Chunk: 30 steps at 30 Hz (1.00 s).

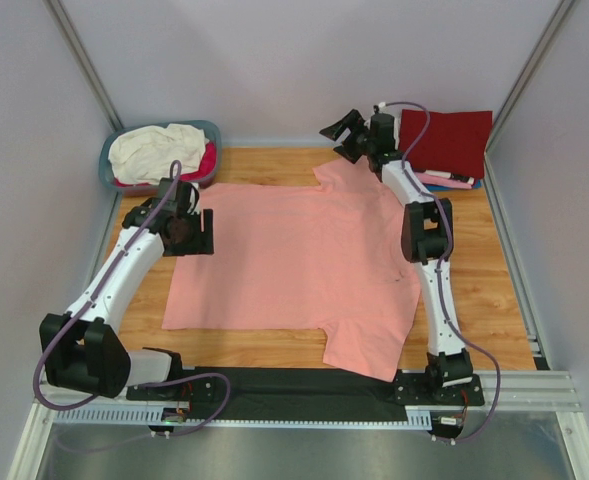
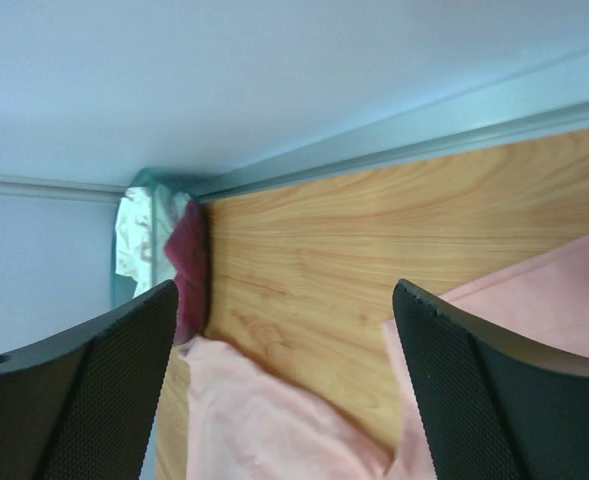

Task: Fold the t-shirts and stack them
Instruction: Flatten the tshirt out

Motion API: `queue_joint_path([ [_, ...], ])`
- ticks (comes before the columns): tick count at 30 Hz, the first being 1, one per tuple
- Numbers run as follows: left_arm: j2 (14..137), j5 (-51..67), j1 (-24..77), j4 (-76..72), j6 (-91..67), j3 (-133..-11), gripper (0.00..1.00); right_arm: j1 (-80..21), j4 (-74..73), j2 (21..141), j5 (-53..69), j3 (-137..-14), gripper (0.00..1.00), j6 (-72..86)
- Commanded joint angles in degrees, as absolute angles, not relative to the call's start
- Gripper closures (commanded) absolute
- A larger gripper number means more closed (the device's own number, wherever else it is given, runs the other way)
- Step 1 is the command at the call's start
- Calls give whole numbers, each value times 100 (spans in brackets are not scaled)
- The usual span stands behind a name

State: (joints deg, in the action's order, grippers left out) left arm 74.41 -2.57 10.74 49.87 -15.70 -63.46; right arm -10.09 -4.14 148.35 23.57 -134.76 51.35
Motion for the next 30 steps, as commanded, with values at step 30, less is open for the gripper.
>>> queue_joint_path([
  [30, 6405, -1229, -36, 5572, -5290, -3753, 25, -2716, -1372, 6907, 765, -4273, 6, 3929],
])
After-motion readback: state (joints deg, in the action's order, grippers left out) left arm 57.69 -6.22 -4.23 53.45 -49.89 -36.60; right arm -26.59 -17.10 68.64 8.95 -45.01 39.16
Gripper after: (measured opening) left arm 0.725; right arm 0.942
